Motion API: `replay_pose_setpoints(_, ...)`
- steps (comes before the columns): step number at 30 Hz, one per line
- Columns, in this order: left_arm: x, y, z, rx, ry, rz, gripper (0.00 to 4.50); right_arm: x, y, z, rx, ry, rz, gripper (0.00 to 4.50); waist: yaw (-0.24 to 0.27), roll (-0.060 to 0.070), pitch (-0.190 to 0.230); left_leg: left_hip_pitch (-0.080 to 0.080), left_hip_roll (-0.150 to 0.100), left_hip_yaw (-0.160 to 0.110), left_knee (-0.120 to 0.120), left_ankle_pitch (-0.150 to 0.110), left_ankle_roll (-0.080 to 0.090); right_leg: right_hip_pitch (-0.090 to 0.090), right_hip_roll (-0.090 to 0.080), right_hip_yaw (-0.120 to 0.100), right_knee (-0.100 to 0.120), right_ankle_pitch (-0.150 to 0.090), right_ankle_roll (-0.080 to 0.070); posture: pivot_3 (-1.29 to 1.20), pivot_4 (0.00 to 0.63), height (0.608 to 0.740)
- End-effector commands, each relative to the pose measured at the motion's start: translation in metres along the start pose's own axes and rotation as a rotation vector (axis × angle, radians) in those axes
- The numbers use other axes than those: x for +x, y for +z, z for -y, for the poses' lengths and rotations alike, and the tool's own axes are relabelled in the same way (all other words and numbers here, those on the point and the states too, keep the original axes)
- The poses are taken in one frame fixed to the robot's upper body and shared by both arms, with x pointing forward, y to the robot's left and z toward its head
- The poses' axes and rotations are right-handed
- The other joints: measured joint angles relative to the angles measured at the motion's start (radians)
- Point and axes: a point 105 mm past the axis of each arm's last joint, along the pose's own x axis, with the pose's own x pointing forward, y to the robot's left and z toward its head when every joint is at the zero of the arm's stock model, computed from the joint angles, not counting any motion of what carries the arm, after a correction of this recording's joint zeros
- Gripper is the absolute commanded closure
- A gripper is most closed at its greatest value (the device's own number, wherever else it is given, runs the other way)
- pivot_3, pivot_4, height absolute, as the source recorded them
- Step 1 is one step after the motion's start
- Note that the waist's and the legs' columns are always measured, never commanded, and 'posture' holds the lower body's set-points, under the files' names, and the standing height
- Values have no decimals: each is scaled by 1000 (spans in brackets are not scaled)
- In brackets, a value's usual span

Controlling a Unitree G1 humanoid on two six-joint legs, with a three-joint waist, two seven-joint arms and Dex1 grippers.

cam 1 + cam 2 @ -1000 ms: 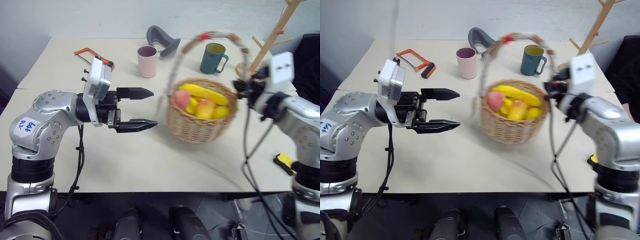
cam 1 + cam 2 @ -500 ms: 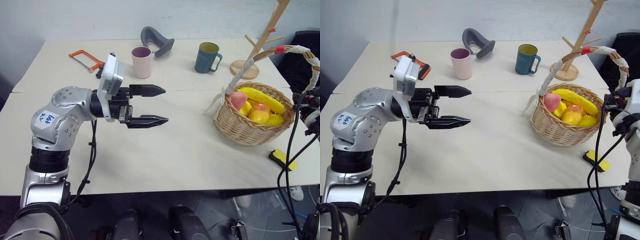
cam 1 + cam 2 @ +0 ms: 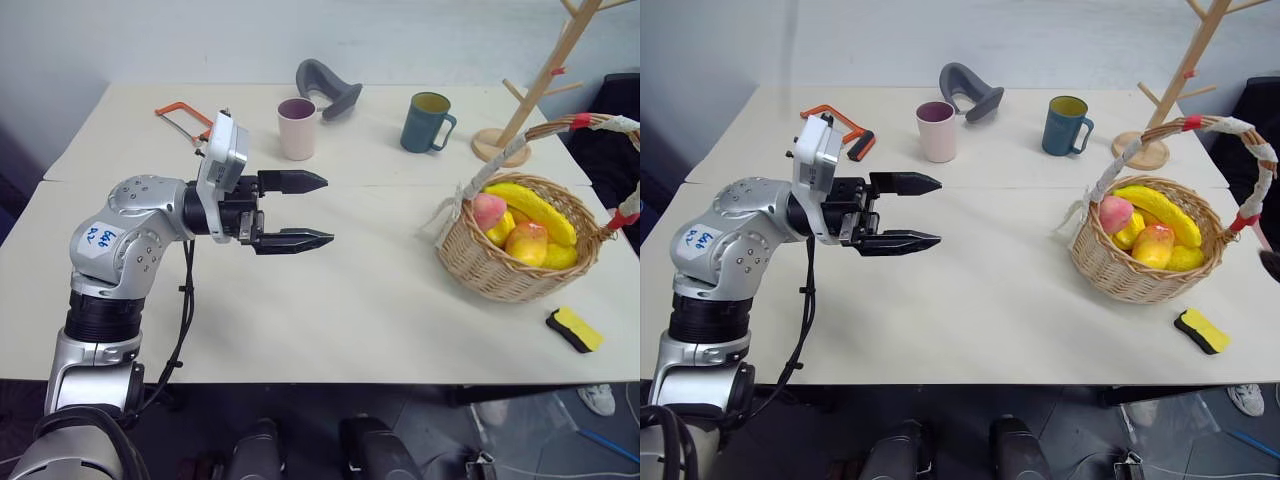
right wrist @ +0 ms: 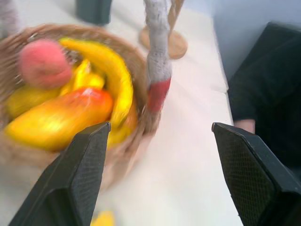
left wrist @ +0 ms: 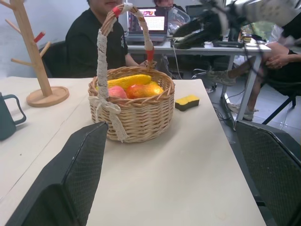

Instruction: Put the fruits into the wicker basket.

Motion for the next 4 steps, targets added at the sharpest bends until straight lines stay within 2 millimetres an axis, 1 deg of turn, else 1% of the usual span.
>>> replay_pose_setpoints(1,-4,10,-4,37,7,32,0,-36,6,2,54,54,2,945,0,0,0,0,0,0,0,-2,2,1,-1,0,-1,0,0,0,150,740)
replay_pose_setpoints(3,-6,17,-6,31,7,64,0,-44,4,8,84,31,5,945,-5,0,0,1,-1,0,1,-4,6,3,-1,0,-2,1,1,0,150,740)
replay_pose_setpoints(4,-6,18,-6,37,0,71,0,-44,3,9,86,23,8,945,-5,0,0,1,-1,0,2,-5,7,3,-1,0,-3,1,2,0,150,740)
